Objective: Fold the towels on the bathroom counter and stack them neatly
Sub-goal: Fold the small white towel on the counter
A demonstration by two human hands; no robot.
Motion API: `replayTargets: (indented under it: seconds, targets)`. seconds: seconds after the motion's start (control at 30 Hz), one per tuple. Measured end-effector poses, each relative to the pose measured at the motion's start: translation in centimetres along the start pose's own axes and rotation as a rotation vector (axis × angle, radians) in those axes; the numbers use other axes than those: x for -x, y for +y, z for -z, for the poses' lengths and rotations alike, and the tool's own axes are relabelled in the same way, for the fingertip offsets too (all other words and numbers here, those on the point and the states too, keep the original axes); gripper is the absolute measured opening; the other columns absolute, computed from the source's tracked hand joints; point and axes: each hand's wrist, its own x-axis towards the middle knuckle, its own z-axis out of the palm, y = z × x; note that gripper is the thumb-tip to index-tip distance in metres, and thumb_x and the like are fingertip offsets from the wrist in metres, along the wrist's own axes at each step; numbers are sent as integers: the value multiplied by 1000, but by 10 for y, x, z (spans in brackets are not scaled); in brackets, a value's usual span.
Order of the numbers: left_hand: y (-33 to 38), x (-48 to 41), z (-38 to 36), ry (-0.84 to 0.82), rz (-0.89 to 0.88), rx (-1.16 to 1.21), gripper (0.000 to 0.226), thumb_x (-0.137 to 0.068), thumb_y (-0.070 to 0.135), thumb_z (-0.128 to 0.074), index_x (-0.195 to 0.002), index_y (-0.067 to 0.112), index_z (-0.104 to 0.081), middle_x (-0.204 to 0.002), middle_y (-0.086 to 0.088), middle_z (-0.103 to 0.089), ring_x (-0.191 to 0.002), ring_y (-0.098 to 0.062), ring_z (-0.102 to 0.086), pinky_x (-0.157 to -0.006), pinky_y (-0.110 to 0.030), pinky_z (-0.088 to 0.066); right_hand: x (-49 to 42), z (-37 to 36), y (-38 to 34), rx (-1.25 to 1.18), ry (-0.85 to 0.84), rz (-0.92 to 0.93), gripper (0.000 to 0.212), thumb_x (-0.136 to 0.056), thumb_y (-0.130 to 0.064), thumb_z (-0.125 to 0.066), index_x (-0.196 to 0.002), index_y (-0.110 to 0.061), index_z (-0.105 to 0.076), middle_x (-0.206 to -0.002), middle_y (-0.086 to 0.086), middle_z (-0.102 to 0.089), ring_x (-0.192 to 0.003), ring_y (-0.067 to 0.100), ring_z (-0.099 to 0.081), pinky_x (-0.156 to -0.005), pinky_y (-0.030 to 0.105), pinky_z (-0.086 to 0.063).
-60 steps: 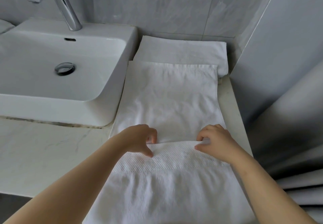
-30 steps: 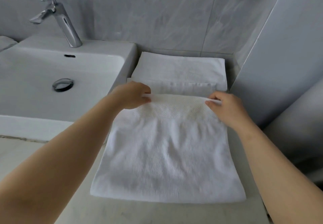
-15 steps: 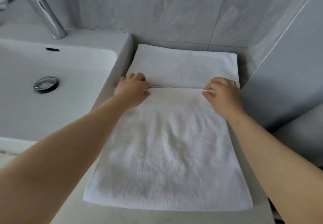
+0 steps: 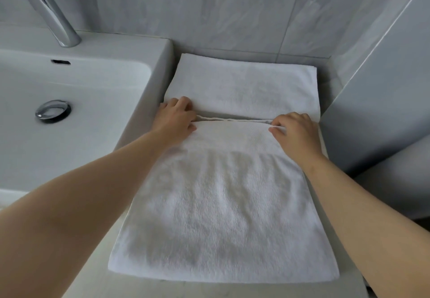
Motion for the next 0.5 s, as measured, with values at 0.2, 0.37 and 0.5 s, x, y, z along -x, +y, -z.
replayTargets:
  seconds: [0.2, 0.37, 0.5]
  targets:
    - [-4, 0, -9, 35, -71, -51, 26, -90, 26, -55, -107, 12, -69, -116, -6, -57, -117, -28, -41, -94, -35, -25, -3, -6, 2, -4, 36, 29, 16, -89, -21, -60, -97, -12, -71, -95, 6, -69, -92, 29, -55, -78, 36, -40]
    - [-4, -1, -10, 53, -80, -34, 23, -89, 22, -56, -103, 10, -70, -110, -9, -62, -111, -30, -50, -98, -35, -28, 0, -6, 8, 24, 32, 20, 18, -89, -24, -60, -100, -17, -72, -91, 5, -70, -93, 28, -57, -81, 37, -38]
    - [-2, 1, 1, 32, -66, -79, 25, -95, 28, -47, -110, 15, -63, -115, -3, -58, -107, -25, -54, -97, -31, -29, 4, 2, 14, 20, 14, -39, 20, -88, -30, -59, -94, -17, -73, -86, 4, -70, -92, 29, -57, -79, 33, -35]
